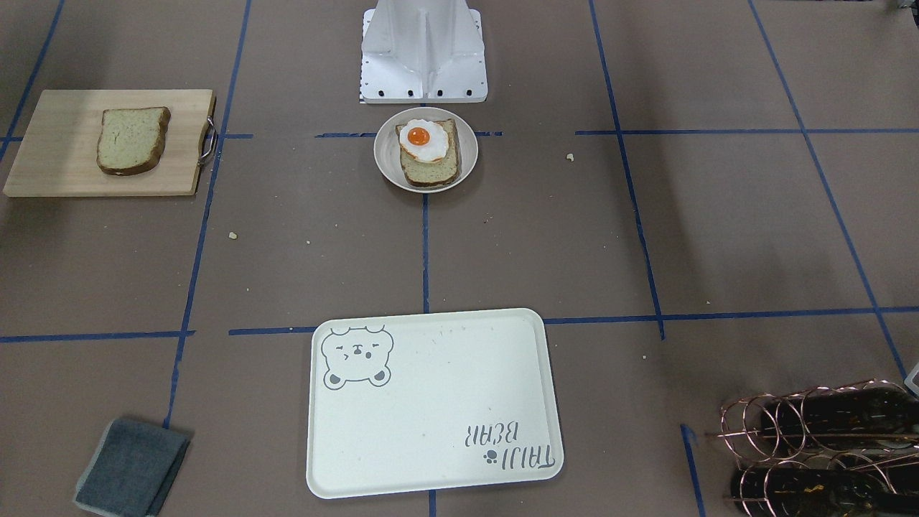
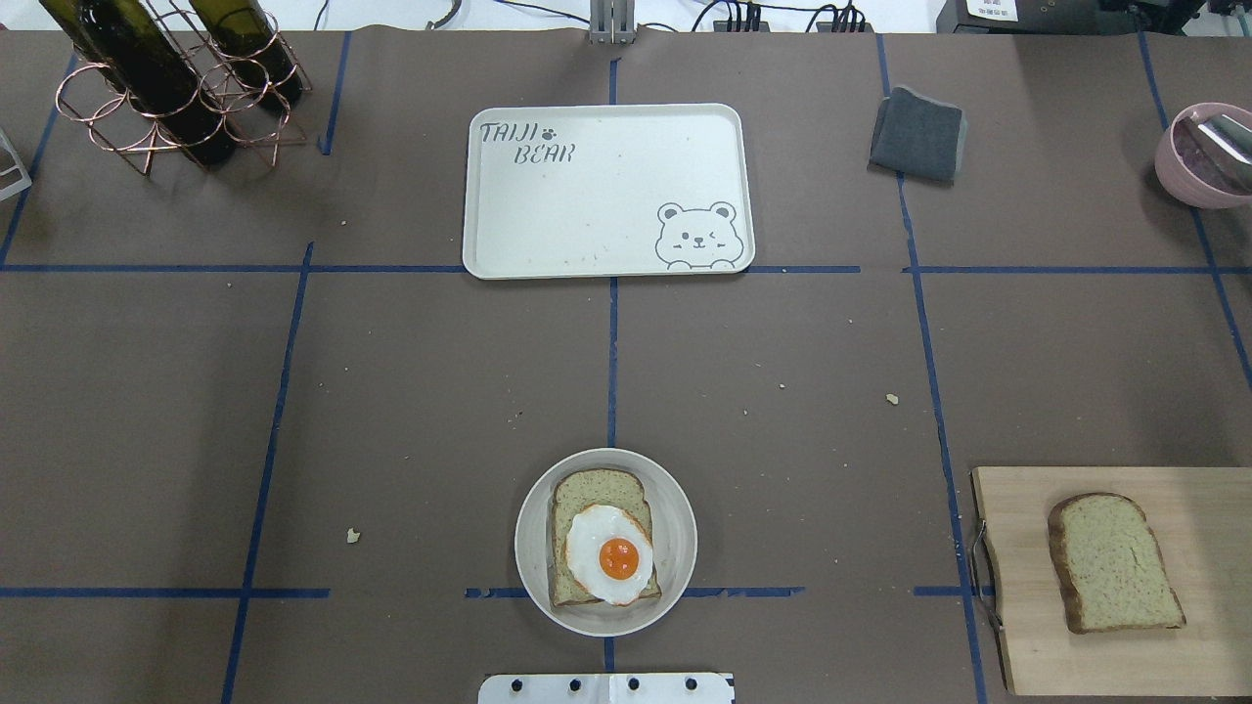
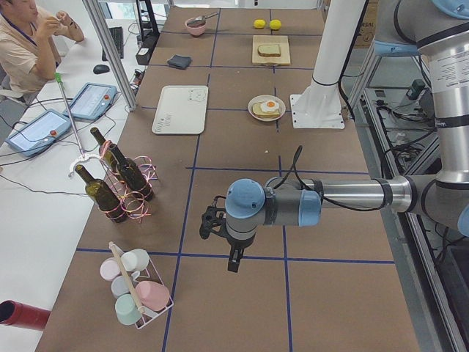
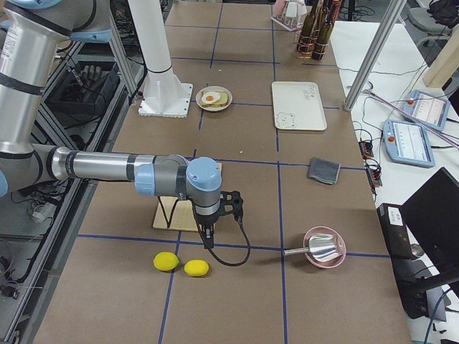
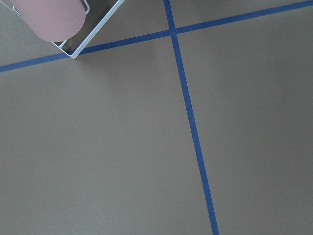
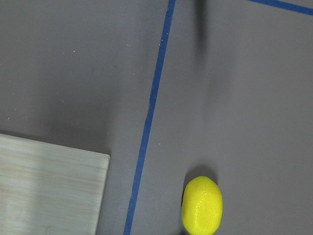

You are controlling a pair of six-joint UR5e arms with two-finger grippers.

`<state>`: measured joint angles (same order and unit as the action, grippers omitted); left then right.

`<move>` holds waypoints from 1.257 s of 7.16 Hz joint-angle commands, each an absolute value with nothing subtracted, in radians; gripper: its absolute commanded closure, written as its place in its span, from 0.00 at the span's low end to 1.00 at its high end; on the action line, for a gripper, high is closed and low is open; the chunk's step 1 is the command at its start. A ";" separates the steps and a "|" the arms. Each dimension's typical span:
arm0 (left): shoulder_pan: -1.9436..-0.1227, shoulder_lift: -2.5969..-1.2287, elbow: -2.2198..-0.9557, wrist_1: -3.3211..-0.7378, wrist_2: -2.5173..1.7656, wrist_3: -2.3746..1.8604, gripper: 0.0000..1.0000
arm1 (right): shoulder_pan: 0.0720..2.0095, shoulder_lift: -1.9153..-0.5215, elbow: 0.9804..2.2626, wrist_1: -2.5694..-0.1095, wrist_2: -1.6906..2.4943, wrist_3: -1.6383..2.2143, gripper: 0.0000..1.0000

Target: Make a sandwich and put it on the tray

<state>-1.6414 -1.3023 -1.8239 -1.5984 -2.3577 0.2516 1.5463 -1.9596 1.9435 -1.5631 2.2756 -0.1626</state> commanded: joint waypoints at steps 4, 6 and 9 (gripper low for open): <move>-1.641 -1.302 -1.828 -1.600 -2.365 0.252 0.00 | 1.548 -1.944 2.004 -1.549 2.267 -0.150 0.00; -1.641 -1.304 -1.835 -1.603 -2.367 0.252 0.00 | 1.516 -1.924 2.057 -1.411 2.289 -0.097 0.00; -1.641 -1.304 -1.844 -1.650 -2.367 0.252 0.00 | 1.388 -1.971 2.046 -1.215 2.441 0.230 0.00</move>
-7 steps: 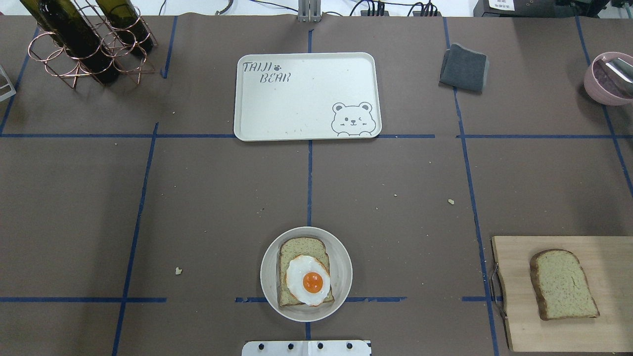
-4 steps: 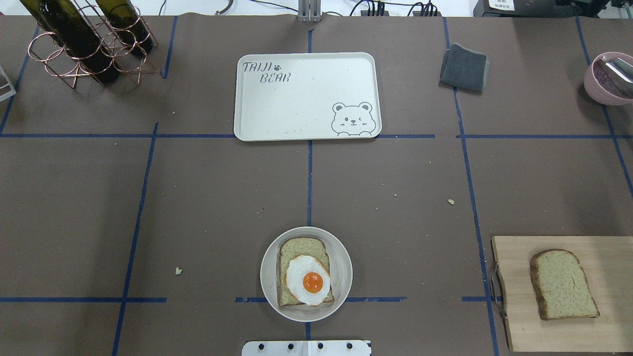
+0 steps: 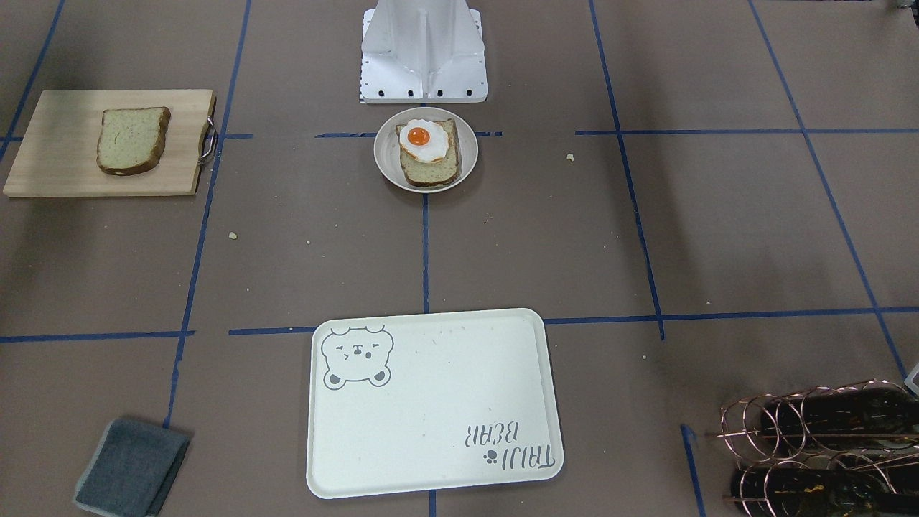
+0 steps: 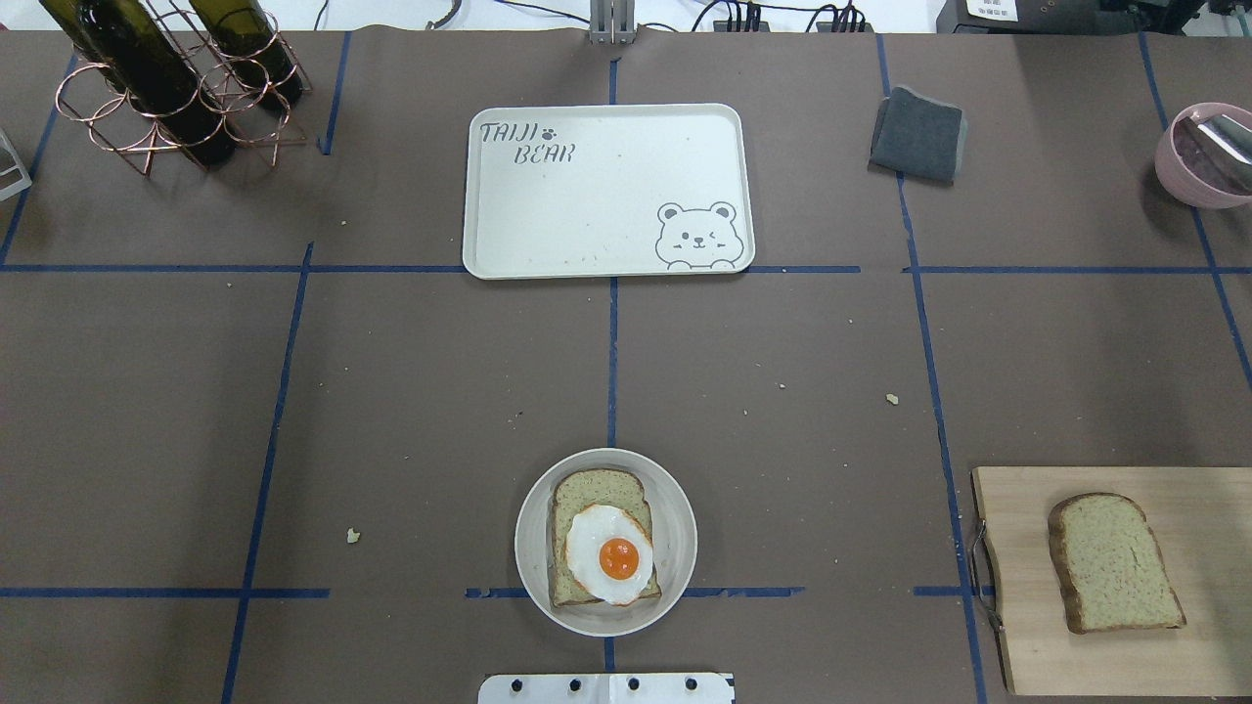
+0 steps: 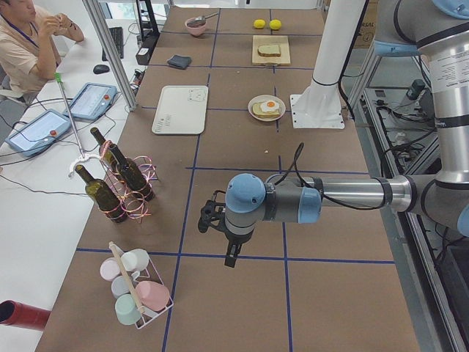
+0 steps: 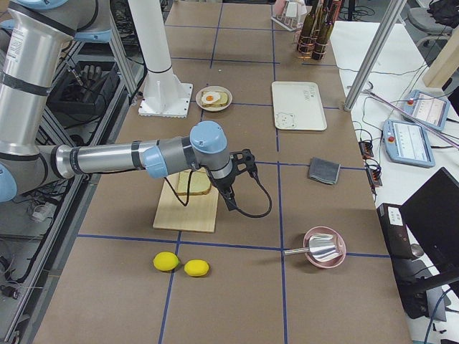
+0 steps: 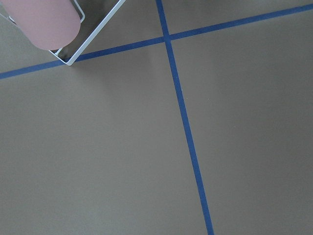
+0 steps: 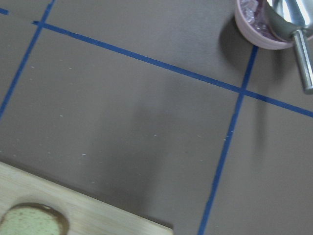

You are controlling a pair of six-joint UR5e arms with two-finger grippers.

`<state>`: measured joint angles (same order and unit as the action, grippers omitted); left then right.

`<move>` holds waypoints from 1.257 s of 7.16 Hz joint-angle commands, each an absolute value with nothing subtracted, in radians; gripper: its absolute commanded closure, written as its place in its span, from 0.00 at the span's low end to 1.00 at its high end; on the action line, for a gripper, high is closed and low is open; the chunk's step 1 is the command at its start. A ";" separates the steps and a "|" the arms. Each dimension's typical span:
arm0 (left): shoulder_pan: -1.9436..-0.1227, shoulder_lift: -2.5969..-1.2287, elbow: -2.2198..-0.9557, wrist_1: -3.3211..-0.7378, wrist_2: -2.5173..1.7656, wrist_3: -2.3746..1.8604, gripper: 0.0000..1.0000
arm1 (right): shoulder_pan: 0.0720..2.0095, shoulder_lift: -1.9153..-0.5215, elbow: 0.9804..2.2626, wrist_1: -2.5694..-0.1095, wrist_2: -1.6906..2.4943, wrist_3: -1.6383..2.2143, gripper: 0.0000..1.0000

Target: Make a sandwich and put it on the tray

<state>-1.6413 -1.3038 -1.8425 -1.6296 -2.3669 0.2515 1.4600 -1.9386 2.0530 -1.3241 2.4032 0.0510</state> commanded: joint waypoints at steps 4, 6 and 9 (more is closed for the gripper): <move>-1.643 -1.304 -1.848 -1.684 -2.367 0.252 0.00 | 1.072 -2.098 1.950 -0.615 2.252 0.821 0.00; -1.643 -1.304 -1.848 -1.698 -2.367 0.252 0.00 | 0.822 -2.143 1.918 -0.421 2.051 1.047 0.01; -1.643 -1.304 -1.848 -1.704 -2.367 0.252 0.00 | 0.582 -2.148 1.816 -0.270 1.843 1.207 0.04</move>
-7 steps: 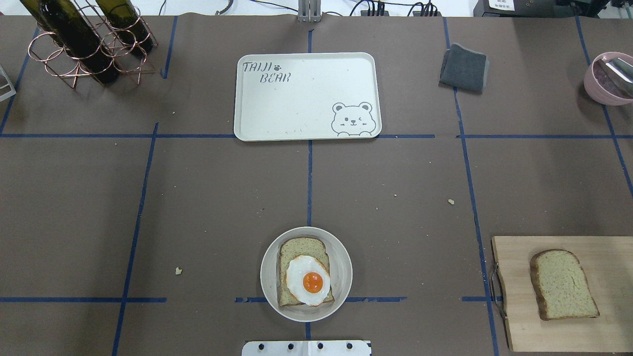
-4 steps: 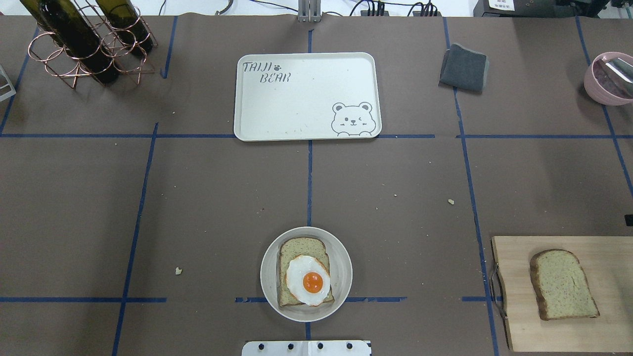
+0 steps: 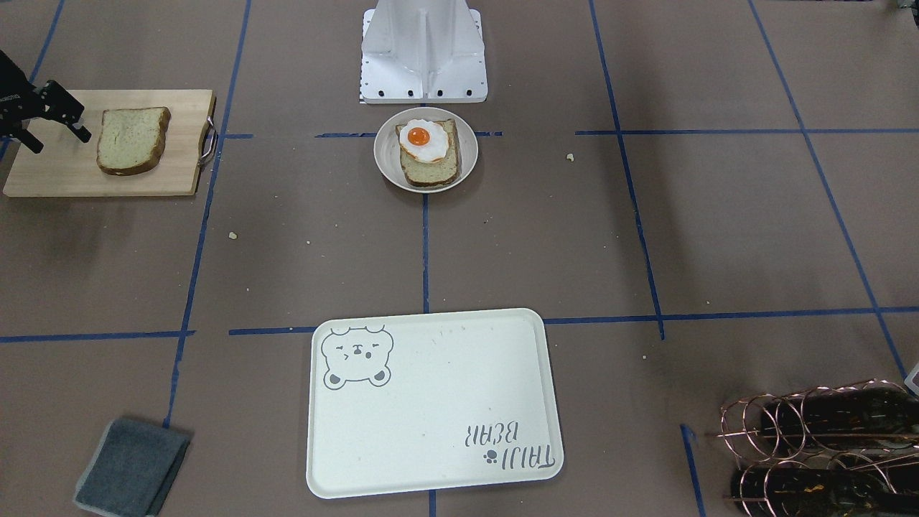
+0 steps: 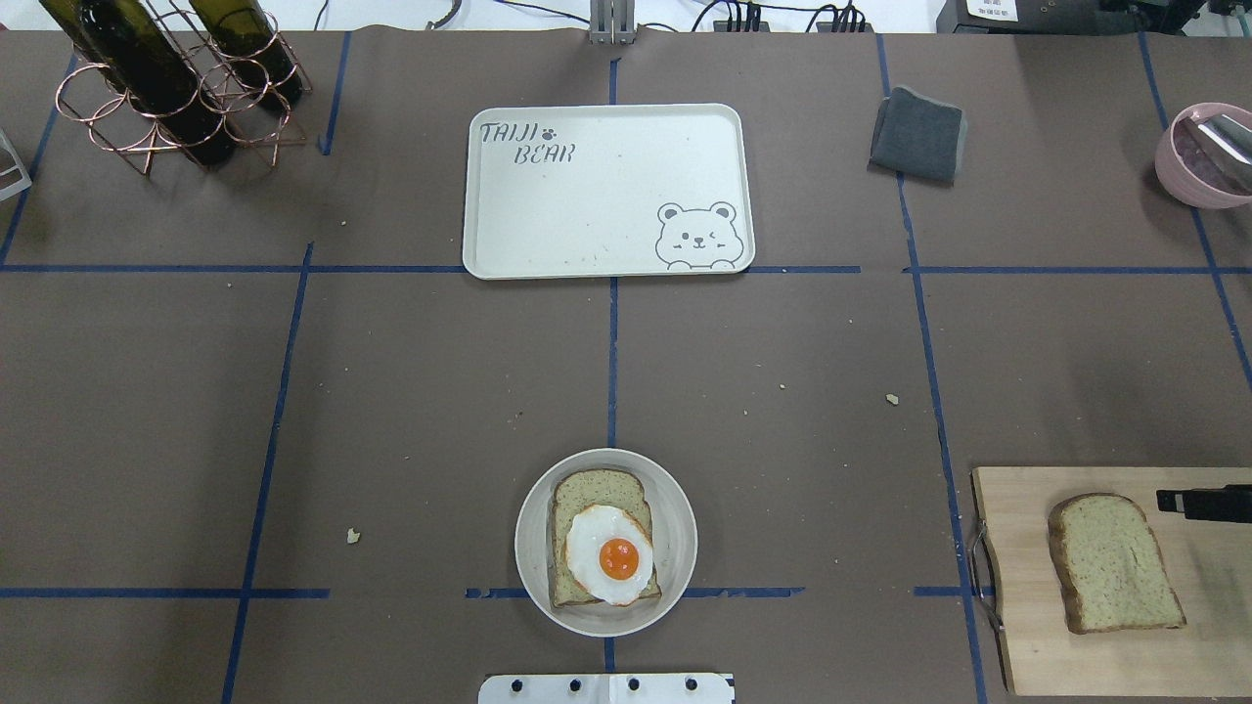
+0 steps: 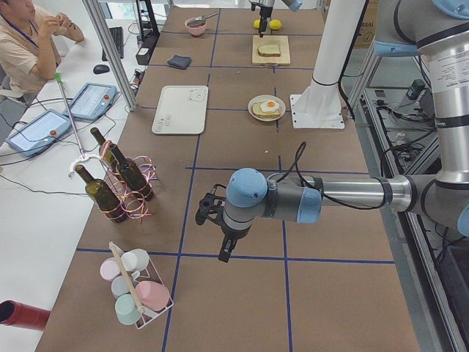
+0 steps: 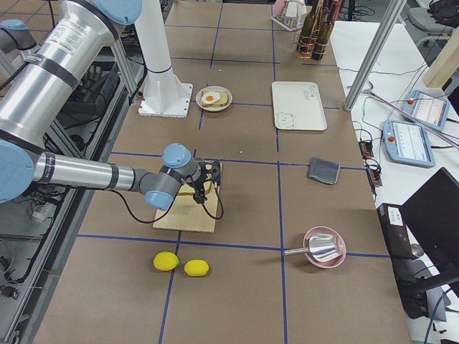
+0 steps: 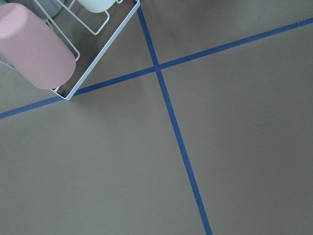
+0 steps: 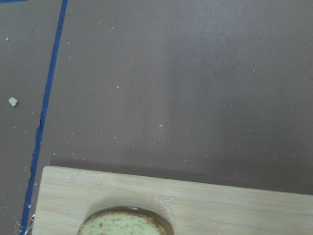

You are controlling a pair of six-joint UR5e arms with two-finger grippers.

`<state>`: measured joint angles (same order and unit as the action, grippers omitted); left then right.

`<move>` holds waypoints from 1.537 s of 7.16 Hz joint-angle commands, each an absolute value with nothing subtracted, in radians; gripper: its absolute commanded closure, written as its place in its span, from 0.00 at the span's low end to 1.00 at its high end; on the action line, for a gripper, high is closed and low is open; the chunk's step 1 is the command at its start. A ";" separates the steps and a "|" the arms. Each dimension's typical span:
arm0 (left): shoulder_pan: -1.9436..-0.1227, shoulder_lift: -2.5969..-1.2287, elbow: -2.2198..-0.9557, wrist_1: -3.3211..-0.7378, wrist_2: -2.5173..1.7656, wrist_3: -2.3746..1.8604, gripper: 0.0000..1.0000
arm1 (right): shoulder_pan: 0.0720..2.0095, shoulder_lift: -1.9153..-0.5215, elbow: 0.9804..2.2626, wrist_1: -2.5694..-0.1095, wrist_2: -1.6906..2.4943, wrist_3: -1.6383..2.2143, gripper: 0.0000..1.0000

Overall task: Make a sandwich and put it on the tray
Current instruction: 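Lower the right gripper onto the bread slice on the wooden board and grasp it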

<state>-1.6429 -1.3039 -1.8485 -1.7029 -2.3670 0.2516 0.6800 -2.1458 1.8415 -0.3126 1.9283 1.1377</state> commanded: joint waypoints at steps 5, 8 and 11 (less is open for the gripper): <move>-1.643 -1.304 -1.848 -1.724 -2.367 0.252 0.00 | 0.450 -2.155 1.812 -0.241 1.740 1.275 0.36; -1.643 -1.304 -1.850 -1.733 -2.367 0.252 0.00 | 0.448 -2.157 1.801 -0.241 1.740 1.275 0.42; -1.643 -1.304 -1.850 -1.744 -2.367 0.252 0.00 | 0.439 -2.155 1.799 -0.241 1.740 1.275 1.00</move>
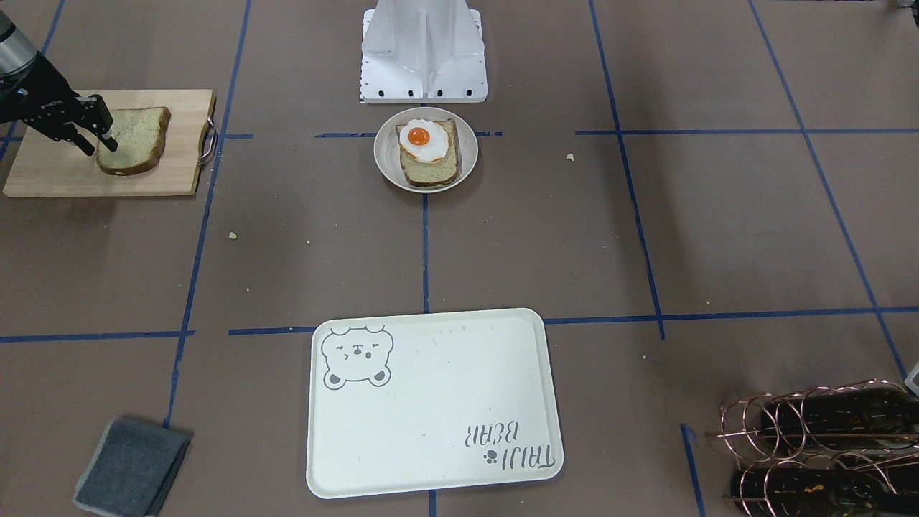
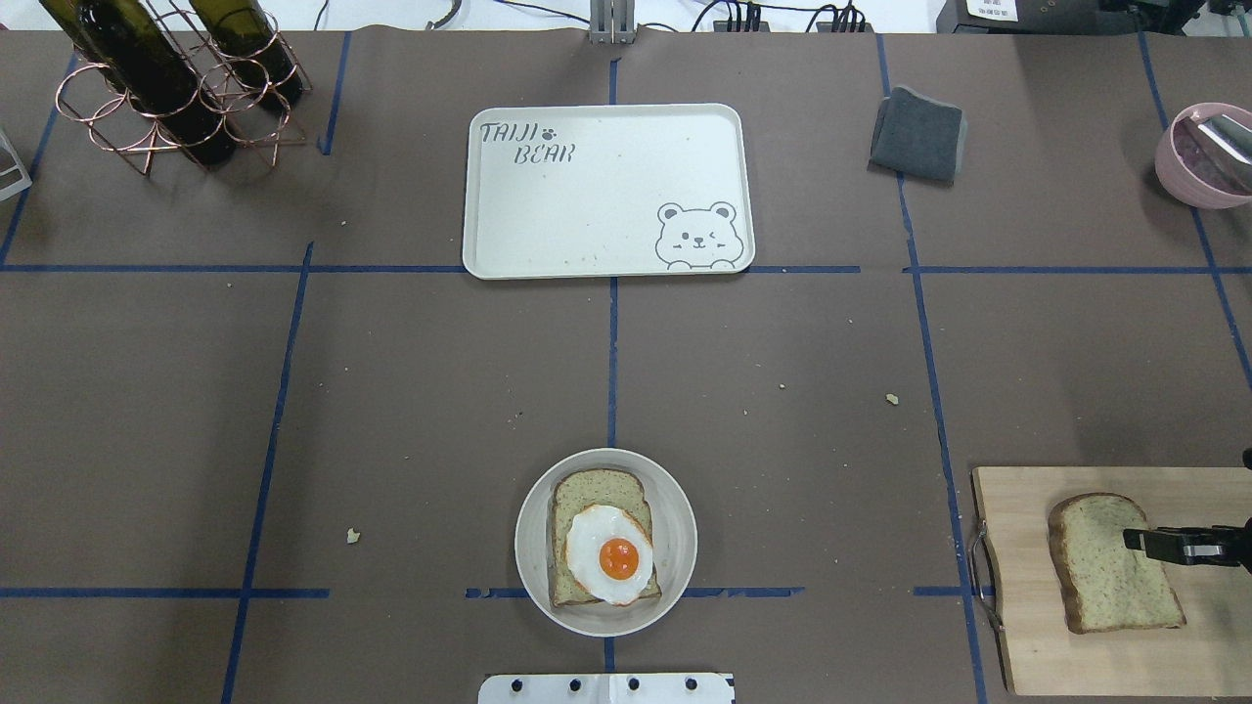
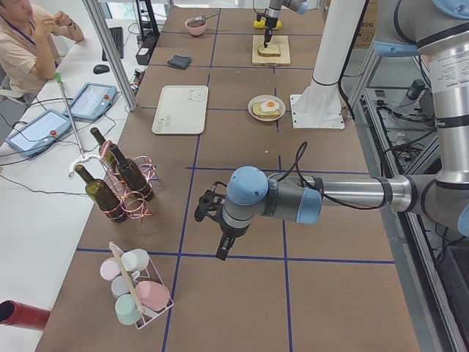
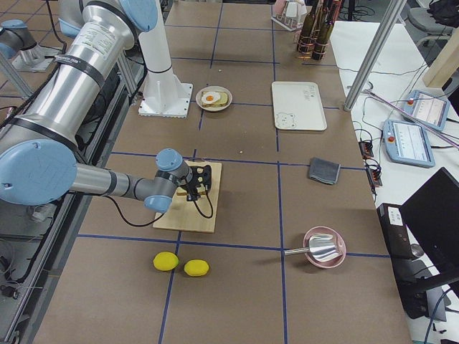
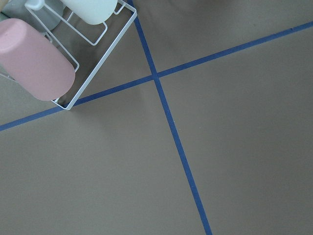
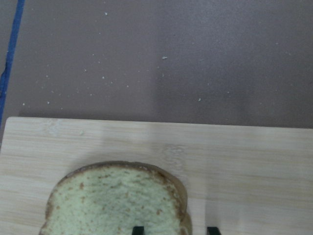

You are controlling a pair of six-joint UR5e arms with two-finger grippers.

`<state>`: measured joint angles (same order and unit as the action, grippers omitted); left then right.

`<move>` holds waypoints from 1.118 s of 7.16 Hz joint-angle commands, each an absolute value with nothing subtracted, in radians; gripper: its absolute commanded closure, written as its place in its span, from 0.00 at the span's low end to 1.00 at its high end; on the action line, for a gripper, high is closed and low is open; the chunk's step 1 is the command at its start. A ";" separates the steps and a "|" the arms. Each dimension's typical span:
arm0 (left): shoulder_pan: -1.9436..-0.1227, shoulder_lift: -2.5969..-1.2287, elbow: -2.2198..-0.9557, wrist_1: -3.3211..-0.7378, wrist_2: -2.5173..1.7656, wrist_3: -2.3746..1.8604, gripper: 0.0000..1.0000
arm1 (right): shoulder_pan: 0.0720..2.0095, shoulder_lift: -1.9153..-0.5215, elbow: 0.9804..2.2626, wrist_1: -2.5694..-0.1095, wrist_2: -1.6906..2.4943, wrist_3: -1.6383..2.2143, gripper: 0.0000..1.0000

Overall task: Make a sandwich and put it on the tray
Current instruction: 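Lower the right gripper onto the bread slice on the wooden board and grasp it, then carry the bread slice with the right gripper over the egg toast plate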

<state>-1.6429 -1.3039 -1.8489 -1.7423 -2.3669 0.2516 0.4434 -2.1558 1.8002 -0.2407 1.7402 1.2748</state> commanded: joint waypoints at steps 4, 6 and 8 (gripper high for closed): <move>-1.647 -1.304 -1.850 -1.749 -2.367 0.252 0.00 | 0.442 -2.157 1.818 -0.142 1.750 1.255 1.00; -1.647 -1.304 -1.848 -1.749 -2.367 0.252 0.00 | 0.439 -2.149 1.902 -0.135 1.758 1.267 1.00; -1.649 -1.299 -1.848 -1.747 -2.367 0.252 0.00 | 0.434 -2.091 1.968 -0.147 1.761 1.296 1.00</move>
